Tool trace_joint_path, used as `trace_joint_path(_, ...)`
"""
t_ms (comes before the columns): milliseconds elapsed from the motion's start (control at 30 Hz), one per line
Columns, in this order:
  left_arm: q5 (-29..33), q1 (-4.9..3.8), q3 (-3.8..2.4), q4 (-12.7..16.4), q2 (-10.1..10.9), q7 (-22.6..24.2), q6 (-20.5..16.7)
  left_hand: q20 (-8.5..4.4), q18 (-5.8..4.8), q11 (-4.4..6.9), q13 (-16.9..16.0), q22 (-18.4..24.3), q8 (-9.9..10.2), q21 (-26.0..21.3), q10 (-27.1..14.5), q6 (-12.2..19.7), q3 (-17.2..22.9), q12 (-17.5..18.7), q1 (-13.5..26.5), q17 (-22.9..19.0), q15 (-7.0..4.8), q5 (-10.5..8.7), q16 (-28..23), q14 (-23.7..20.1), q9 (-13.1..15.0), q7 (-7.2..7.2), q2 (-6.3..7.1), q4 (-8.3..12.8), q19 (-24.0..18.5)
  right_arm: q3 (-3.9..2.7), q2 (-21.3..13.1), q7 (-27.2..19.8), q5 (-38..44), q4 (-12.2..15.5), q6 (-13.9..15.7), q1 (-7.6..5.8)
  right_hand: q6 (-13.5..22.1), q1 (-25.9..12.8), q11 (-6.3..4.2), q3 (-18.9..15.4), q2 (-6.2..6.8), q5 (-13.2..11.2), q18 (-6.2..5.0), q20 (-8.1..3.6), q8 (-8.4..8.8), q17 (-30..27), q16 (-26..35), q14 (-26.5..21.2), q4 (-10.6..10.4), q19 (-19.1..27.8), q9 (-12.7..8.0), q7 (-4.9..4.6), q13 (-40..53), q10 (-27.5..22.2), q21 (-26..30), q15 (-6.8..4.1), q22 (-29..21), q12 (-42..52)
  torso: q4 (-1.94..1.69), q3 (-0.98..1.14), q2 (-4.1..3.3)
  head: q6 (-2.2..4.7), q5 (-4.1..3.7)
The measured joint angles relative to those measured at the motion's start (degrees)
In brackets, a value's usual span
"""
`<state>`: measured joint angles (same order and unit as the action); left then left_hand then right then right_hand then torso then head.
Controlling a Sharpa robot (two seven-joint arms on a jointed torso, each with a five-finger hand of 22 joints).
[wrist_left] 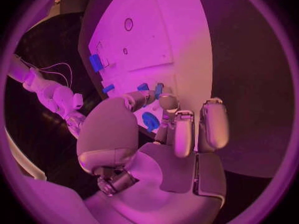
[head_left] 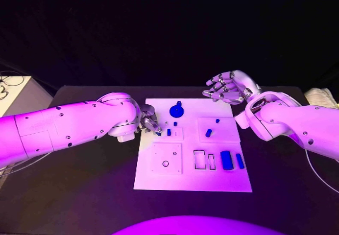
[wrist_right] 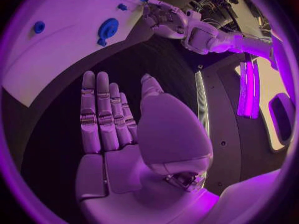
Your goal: Assemble the parts on the task board
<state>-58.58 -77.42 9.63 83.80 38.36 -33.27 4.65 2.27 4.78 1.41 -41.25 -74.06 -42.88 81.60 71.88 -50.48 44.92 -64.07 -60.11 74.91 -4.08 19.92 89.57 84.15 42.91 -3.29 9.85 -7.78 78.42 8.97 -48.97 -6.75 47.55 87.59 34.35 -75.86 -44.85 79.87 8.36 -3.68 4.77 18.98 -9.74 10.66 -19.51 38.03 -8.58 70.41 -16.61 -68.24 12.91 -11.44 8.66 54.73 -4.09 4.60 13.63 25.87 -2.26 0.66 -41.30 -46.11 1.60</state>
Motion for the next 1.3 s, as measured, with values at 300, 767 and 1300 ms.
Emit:
trace_joint_path(300,-0.8,0.03,0.02,0.2,0.0,0.0,-0.4,0.00,0.00,0.00,0.0,-0.1,0.1,0.0,0.0,0.0,0.0,0.0,0.2,0.0,0.00,0.00,0.0,0.0,0.0,0.00,0.19,0.0,0.0,0.00,0.0,0.0,-0.1,0.0,-0.1,0.02,0.0,0.0,0.00,0.0,0.00,0.0,0.00,0.00,0.00,0.0,0.2,0.0,0.0,0.0,0.0,0.00,0.0,0.0,0.0,0.00,0.0,0.0,-0.04,0.00,-0.02,-0.14,-0.05)
trace_joint_path(767,-1.4,0.14,0.02,0.4,-0.2,0.0,-0.3,0.00,0.00,-0.01,0.1,-0.1,-0.1,0.0,0.0,0.0,0.0,0.0,0.1,0.0,0.00,-0.02,0.0,0.0,0.0,0.00,0.13,0.0,0.0,0.00,0.0,0.0,-0.2,-0.1,-0.3,0.03,0.0,0.0,0.00,0.0,0.00,0.0,0.00,0.00,0.00,-0.1,0.2,0.0,0.0,0.0,0.0,0.00,-0.2,0.0,0.0,0.00,-0.1,0.0,0.01,0.03,-0.01,-0.20,-0.01)
trace_joint_path(1300,-3.2,0.15,0.15,0.8,-0.1,-0.1,-0.1,0.00,0.00,-0.01,0.4,0.0,-0.1,0.0,0.0,0.0,0.0,0.0,0.3,0.0,0.00,-0.26,0.0,0.0,0.0,0.00,-0.19,0.0,0.0,0.00,0.0,0.0,-0.2,-0.1,-0.4,0.03,0.0,0.0,0.17,0.0,0.00,0.2,0.00,0.21,0.00,-0.2,0.2,0.0,0.0,0.2,0.0,0.00,-0.3,0.2,0.0,0.00,-0.2,0.0,-0.01,0.03,0.03,-0.35,-0.02)
